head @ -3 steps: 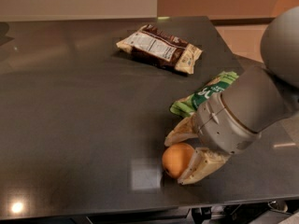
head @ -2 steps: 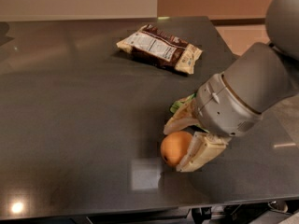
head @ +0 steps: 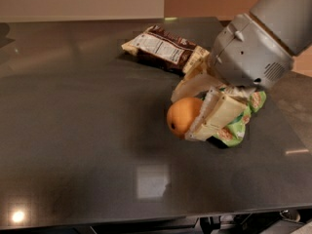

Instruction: Pick orange

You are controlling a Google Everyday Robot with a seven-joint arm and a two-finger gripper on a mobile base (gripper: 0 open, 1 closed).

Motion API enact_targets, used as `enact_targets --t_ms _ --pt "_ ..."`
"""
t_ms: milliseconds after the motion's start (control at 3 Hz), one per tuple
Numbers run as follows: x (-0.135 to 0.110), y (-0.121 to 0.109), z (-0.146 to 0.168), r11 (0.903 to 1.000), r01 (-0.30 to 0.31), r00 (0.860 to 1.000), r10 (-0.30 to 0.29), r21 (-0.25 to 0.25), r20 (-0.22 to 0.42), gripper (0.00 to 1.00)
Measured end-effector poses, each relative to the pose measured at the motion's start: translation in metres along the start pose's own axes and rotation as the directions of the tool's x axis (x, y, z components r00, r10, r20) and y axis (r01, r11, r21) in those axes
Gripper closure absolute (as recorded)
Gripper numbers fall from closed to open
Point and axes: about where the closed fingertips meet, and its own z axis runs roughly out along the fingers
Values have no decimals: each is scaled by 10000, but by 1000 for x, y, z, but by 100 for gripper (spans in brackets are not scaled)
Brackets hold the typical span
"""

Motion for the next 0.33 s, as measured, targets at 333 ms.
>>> enact_targets --t_ms 333 --pt "0 0 0 10000 3 10000 -3 12 -1 100"
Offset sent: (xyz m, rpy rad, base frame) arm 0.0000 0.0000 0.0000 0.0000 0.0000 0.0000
